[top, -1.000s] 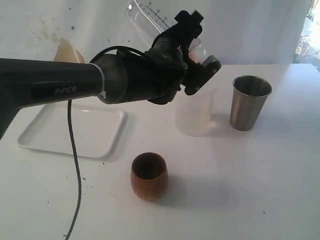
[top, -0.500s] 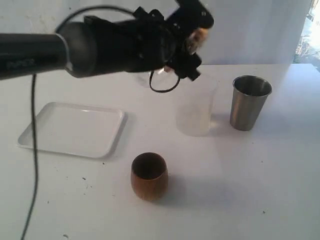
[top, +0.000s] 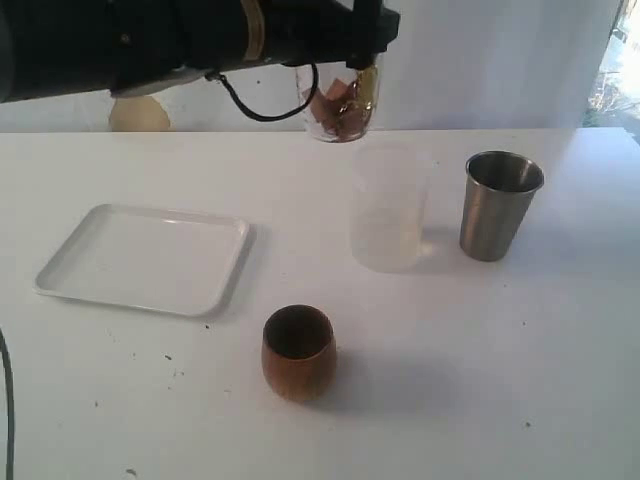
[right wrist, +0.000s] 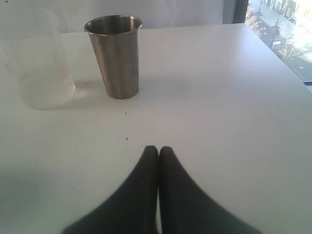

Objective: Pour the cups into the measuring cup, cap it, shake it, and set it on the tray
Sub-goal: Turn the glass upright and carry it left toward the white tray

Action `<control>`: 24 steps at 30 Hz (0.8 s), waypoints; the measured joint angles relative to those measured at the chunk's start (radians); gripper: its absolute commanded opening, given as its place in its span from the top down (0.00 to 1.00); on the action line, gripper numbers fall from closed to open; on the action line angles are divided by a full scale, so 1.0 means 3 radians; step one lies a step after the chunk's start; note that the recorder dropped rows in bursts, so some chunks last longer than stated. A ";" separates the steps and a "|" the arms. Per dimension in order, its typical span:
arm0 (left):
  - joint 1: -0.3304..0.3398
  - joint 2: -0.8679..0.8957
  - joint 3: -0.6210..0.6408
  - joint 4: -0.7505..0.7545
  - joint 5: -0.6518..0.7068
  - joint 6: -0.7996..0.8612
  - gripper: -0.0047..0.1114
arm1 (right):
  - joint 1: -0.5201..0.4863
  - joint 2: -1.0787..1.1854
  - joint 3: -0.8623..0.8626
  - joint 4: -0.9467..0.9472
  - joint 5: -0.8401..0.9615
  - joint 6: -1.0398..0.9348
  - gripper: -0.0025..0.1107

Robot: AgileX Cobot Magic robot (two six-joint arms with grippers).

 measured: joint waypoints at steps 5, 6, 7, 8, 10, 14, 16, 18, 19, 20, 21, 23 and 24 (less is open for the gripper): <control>0.0192 -0.0411 0.0449 -0.0004 -0.0286 0.0029 0.96 | 0.0000 0.0000 0.0000 0.0000 0.0000 0.0000 0.98; 0.0268 -0.0562 0.0664 -0.0032 -0.0782 -0.0021 0.96 | 0.0000 0.0000 0.0000 0.0000 0.0000 0.0000 0.98; 0.0260 -0.0613 0.0741 -0.0024 -0.0938 0.0018 0.96 | 0.0000 0.0000 0.0000 0.0000 0.0000 0.0000 0.98; 0.0134 -0.0737 0.0890 0.0020 -0.0909 0.0292 0.96 | 0.0000 0.0000 0.0000 0.0000 0.0000 0.0000 0.98; 0.0145 -0.0847 0.0983 -0.0497 -0.0496 0.1141 0.96 | 0.0000 0.0000 0.0000 0.0000 0.0000 0.0000 0.98; 0.0564 -0.1178 0.1489 -0.1000 -0.0666 0.1303 0.96 | 0.0000 0.0000 0.0000 0.0000 0.0000 0.0000 0.98; 0.0372 -0.1343 0.1590 -0.1601 -0.0717 0.2382 0.96 | 0.0000 0.0000 0.0000 0.0000 0.0000 0.0000 0.98; 0.0695 -0.1403 0.1609 -0.3136 -0.0740 0.3322 0.96 | 0.0000 0.0000 0.0000 0.0000 0.0000 0.0000 0.98; 0.0812 -0.1468 0.1688 -0.3356 -0.0545 0.3381 0.96 | 0.0000 0.0000 0.0000 0.0000 0.0000 0.0000 0.98; 0.0764 -0.1575 0.1792 -0.3179 -0.0414 0.3390 0.96 | 0.0000 0.0000 0.0000 0.0000 0.0000 0.0000 0.98; 0.0594 -0.1672 0.1938 -0.2834 -0.0479 0.3481 0.96 | 0.0000 0.0000 0.0000 0.0000 0.0000 0.0000 0.98; 0.0585 -0.1687 0.2045 -0.2983 -0.0810 0.3544 0.96 | 0.0000 0.0000 0.0000 0.0000 0.0000 0.0000 0.98; 0.0664 -0.1687 0.2060 -0.3146 -0.0922 0.3483 0.96 | 0.0000 0.0000 0.0000 0.0000 0.0000 0.0000 0.98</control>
